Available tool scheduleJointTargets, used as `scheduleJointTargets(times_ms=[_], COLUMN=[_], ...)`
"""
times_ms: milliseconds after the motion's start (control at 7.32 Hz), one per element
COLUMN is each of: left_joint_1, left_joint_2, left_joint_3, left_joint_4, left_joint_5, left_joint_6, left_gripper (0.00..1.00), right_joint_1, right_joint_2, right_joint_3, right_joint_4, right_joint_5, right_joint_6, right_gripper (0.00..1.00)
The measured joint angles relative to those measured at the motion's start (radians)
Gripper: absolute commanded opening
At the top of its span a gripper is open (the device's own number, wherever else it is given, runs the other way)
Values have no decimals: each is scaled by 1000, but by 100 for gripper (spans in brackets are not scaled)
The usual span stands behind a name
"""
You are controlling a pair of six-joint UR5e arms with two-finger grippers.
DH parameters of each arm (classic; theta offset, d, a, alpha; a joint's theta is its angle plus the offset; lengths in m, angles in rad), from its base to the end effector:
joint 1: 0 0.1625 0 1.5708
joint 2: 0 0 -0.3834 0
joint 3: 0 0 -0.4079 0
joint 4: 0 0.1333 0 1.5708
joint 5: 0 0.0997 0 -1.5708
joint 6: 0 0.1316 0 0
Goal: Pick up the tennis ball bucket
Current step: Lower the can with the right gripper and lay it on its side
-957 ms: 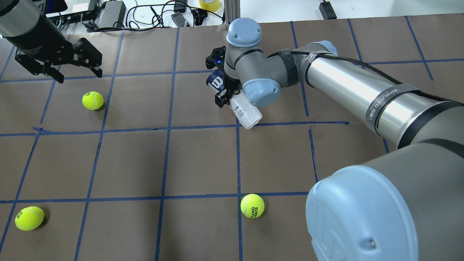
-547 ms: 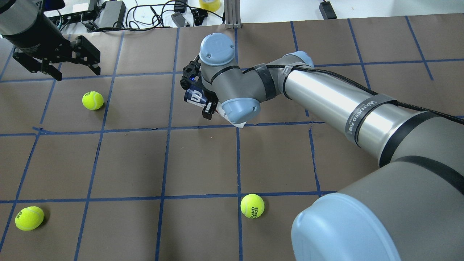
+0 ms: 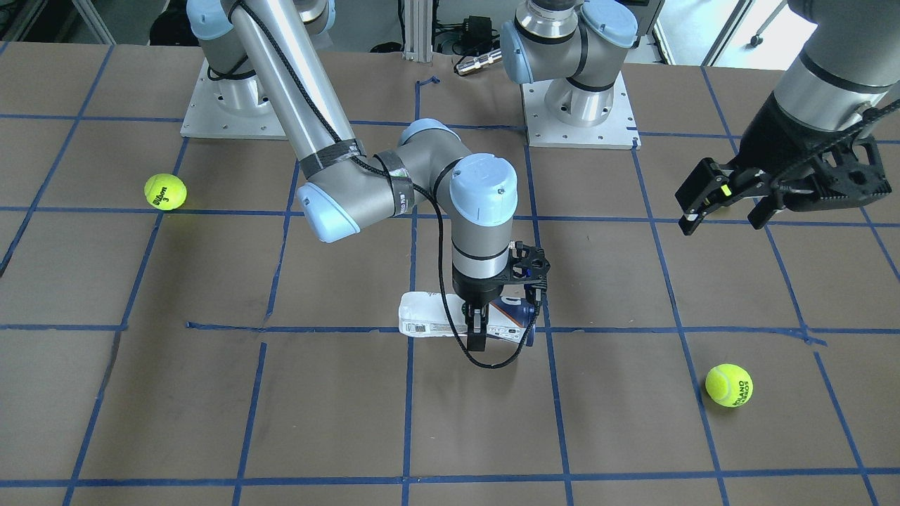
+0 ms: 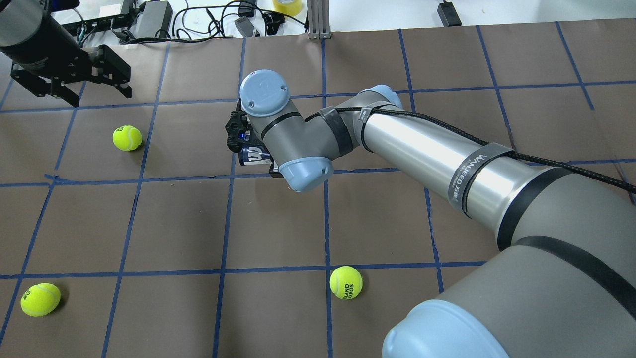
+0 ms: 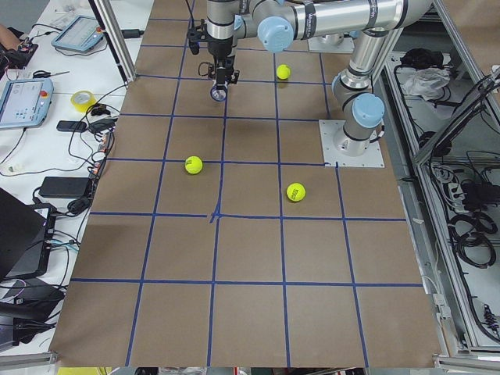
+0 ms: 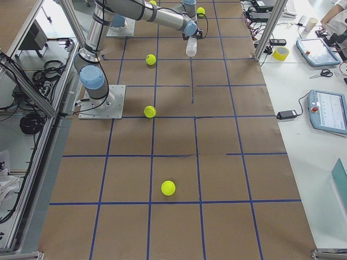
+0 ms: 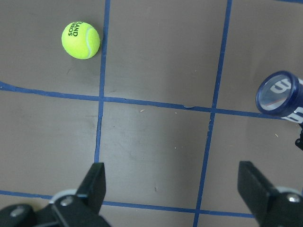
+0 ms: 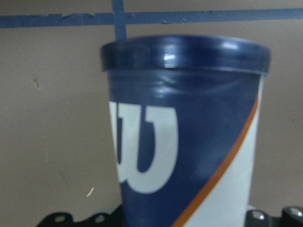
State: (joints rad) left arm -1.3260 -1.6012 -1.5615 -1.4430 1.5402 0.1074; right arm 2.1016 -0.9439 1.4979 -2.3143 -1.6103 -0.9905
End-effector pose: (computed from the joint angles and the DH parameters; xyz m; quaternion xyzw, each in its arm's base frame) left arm -0.0042 -0.5500 0.4169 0.0677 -0.9962 0.0552 0.0057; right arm 0.4620 -0.5341 0.1480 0.6848 -0.7223 0.0876 0.0407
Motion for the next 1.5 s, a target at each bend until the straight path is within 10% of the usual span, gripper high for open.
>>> scheduleJointTargets(times_ms=[137, 547, 1503], left_joint_1=[0, 1, 1], left_joint_2=[0, -2, -5], left_joint_3=[0, -1, -2], left_joint_4=[1, 1, 1], left_joint_5=[2, 2, 1], left_joint_6=[-2, -4, 0], left_gripper=[100, 100, 100], right_joint_1=[4, 7, 3], right_joint_2=[3, 16, -3], right_joint_3=[2, 8, 7], right_joint_4=[-1, -16, -50], right_joint_5=[-3, -5, 8], right_joint_6=[-34, -77, -60], right_gripper=[45, 98, 99])
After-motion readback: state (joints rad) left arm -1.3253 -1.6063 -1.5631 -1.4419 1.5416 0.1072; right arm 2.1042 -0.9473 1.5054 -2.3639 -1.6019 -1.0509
